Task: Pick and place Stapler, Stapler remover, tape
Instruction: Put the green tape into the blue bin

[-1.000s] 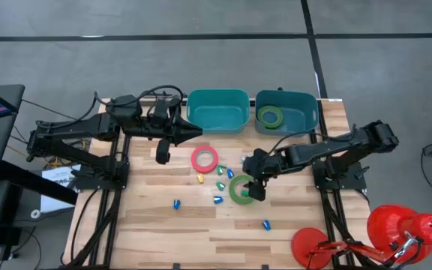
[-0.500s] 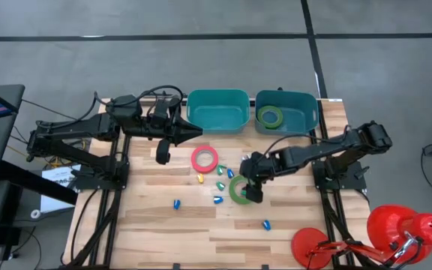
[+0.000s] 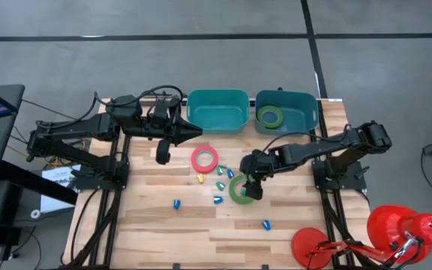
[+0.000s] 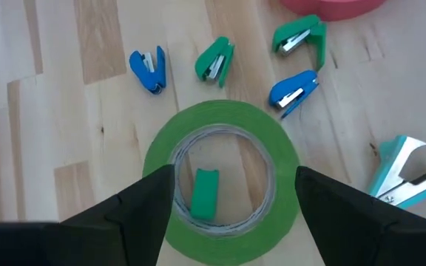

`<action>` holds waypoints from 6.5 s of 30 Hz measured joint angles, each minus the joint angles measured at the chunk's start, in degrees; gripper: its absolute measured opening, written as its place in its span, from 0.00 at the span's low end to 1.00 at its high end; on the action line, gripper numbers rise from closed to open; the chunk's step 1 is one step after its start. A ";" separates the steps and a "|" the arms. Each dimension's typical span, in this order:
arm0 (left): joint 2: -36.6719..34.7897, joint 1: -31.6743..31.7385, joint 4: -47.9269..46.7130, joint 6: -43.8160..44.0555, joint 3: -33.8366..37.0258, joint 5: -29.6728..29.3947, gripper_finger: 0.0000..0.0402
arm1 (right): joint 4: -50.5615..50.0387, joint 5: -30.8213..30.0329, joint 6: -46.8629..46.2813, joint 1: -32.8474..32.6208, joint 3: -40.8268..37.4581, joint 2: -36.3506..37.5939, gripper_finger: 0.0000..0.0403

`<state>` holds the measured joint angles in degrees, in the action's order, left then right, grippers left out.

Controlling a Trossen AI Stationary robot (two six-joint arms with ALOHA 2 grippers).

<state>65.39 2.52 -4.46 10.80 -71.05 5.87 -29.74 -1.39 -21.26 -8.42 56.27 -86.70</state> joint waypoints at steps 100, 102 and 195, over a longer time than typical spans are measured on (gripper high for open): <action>-0.11 0.01 0.69 -0.01 1.53 -0.02 0.09 | -11.03 -0.16 14.34 4.36 14.87 -15.67 0.22; -0.11 0.01 0.69 -0.01 1.53 -0.02 0.09 | -13.19 -0.20 14.34 4.39 16.25 -15.67 0.22; -0.11 0.11 1.11 0.01 1.51 -0.26 0.09 | -32.74 -39.19 4.64 50.18 8.76 7.72 0.22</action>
<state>65.28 2.63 -3.36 10.81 -69.54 5.61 -62.48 -40.58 -16.62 41.76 65.04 -78.98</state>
